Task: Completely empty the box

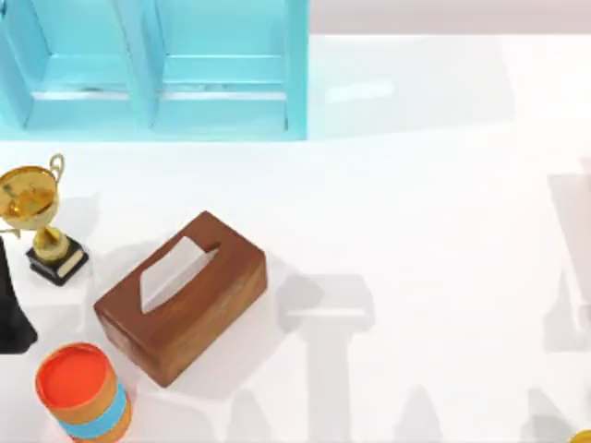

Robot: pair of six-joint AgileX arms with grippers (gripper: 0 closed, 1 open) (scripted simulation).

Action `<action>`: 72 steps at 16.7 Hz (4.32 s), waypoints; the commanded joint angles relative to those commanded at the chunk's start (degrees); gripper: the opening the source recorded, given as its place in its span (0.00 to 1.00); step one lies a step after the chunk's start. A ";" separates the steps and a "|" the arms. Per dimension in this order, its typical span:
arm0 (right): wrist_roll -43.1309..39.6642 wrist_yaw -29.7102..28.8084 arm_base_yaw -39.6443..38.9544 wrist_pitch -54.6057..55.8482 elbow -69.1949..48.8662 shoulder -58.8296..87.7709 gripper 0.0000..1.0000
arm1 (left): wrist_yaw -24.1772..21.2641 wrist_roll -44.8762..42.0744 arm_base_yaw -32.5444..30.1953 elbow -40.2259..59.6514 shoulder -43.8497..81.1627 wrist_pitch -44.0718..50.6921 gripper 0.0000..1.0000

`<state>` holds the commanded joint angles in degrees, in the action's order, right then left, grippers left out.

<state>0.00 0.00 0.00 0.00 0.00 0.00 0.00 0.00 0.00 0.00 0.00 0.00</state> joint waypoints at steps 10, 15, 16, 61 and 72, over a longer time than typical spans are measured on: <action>-7.94 0.16 7.47 -16.65 -16.90 19.59 1.00 | 0.00 0.00 0.00 0.00 0.00 0.00 1.00; -13.72 0.18 13.14 -34.05 -34.83 43.09 1.00 | 0.00 0.00 0.00 0.00 0.00 0.00 1.00; -14.76 0.20 14.17 -36.65 -37.53 47.33 1.00 | 0.00 0.00 0.00 0.00 0.00 0.00 1.00; -28.48 0.58 27.40 -48.23 -56.76 98.73 0.25 | 0.00 0.00 0.00 0.00 0.00 0.00 1.00; -28.48 0.58 27.40 -48.23 -56.76 98.73 0.00 | 0.00 0.00 0.00 0.00 0.00 0.00 1.00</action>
<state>-28.48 0.58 27.40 -48.23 -56.76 98.73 0.00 0.00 0.00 0.00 0.00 0.00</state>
